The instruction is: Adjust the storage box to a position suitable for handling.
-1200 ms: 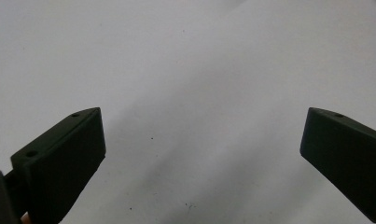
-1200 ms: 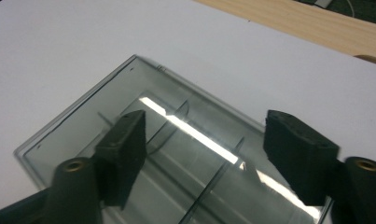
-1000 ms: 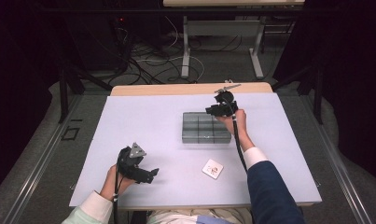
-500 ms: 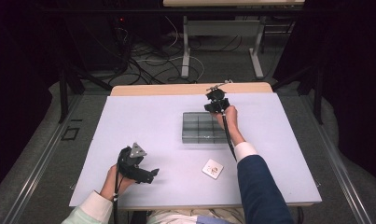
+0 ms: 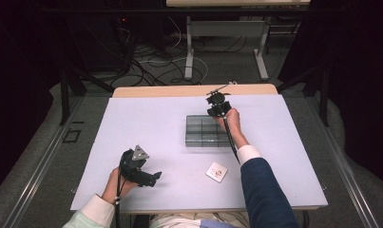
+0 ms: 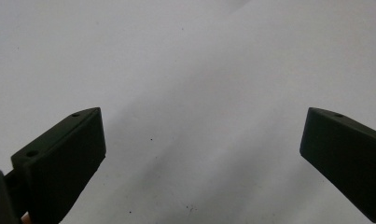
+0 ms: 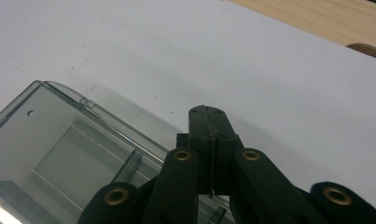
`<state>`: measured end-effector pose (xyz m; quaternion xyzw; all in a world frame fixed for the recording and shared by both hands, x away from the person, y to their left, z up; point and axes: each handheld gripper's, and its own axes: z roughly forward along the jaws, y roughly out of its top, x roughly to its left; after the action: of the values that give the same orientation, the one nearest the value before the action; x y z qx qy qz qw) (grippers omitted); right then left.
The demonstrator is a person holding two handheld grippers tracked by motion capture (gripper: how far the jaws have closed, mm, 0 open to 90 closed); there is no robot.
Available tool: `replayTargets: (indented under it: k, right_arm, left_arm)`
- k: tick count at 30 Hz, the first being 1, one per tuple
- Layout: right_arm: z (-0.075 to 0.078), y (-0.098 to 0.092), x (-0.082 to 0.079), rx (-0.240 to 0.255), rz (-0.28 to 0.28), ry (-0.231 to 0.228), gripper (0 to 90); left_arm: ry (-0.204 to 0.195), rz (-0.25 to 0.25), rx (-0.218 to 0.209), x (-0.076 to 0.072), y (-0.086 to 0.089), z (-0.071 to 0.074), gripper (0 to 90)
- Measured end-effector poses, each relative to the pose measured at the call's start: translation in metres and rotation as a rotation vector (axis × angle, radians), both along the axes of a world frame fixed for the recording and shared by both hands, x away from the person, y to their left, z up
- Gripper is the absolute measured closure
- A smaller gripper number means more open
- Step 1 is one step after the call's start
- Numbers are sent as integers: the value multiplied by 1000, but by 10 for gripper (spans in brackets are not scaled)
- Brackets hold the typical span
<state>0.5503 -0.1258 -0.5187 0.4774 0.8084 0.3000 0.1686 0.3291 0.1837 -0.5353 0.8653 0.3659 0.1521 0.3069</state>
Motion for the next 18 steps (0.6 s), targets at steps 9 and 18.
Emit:
replayTargets:
  k: [9, 18]
  right_arm:
    - [0, 1, -5, 19, -1, 14, 900]
    - [2, -4, -13, 32, -21, 45, 900]
  left_arm:
    - [0, -1, 2, 0, 1, 0, 2]
    - [1, -1, -1, 0, 0, 0, 3]
